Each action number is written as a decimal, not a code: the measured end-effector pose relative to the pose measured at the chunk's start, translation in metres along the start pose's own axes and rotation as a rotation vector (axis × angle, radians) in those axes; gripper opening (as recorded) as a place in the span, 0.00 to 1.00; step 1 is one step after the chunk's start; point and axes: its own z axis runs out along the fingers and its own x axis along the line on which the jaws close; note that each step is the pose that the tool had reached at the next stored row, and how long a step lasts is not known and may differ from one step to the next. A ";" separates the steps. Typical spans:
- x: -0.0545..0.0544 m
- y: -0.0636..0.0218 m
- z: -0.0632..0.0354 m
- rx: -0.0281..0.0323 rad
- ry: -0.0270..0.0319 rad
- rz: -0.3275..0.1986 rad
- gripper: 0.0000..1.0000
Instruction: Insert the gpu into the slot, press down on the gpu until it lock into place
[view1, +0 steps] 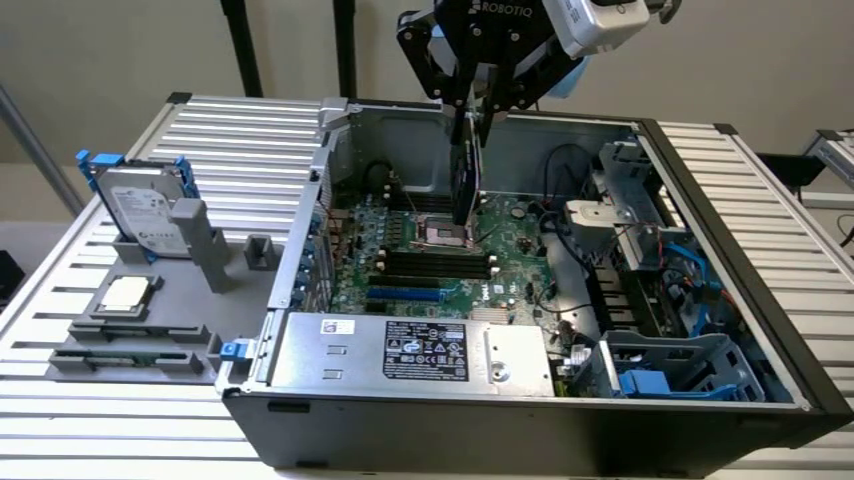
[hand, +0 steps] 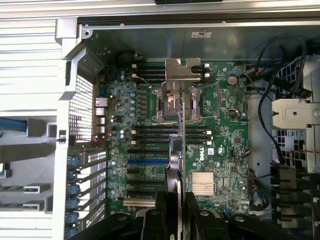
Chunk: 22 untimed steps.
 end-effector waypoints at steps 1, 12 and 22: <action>0.000 0.0000 0.0000 -0.0001 0.0000 0.000 0.26; 0.000 -0.0001 0.0007 0.0020 0.0041 -0.053 0.26; -0.001 -0.0002 0.0032 0.0093 0.0181 -0.235 0.26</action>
